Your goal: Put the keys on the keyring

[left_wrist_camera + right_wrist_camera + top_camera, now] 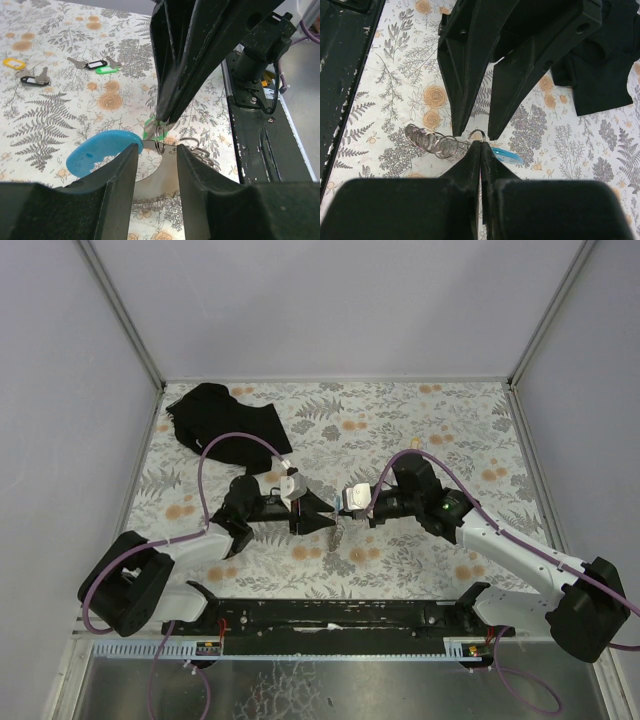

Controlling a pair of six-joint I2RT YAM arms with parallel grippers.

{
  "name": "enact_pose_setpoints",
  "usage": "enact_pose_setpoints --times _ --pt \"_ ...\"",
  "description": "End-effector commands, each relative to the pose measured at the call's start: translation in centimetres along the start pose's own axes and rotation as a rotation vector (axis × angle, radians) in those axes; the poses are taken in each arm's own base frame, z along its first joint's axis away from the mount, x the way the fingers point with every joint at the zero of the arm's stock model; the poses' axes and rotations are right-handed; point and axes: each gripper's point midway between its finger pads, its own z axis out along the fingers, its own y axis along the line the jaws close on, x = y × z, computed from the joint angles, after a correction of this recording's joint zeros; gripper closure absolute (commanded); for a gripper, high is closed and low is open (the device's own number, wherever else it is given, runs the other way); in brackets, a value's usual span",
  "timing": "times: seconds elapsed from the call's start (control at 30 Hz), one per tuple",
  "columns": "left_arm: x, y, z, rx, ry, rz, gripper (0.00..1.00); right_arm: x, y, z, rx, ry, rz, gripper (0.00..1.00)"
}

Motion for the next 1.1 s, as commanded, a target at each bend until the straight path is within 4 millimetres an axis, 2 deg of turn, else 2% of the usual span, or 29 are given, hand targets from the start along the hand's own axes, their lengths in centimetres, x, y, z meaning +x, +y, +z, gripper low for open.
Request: enact_pose_setpoints --times 0.0,0.1,0.47,0.7,0.9,1.07 --pt "-1.2 -0.3 0.4 0.076 -0.004 0.090 0.64 -3.1 -0.9 -0.2 -0.009 -0.072 -0.077 1.00" --pt "-1.6 -0.4 0.6 0.091 -0.009 0.100 0.65 -3.2 -0.9 -0.2 -0.010 -0.075 -0.080 1.00" --pt "-1.4 -0.4 1.0 0.126 0.011 0.076 0.79 -3.3 -1.0 -0.2 -0.011 -0.074 -0.082 1.00" --pt "-0.9 0.1 1.0 0.100 0.028 0.046 0.99 -3.2 -1.0 -0.5 -0.002 -0.066 -0.085 1.00" --pt "-1.2 1.5 0.9 -0.014 0.010 0.008 1.00 -2.5 -0.8 -1.0 0.031 -0.039 -0.084 1.00" --pt "-1.7 2.5 0.4 -0.113 -0.021 -0.026 1.00 -0.9 -0.1 -1.1 0.059 -0.026 -0.131 1.00"
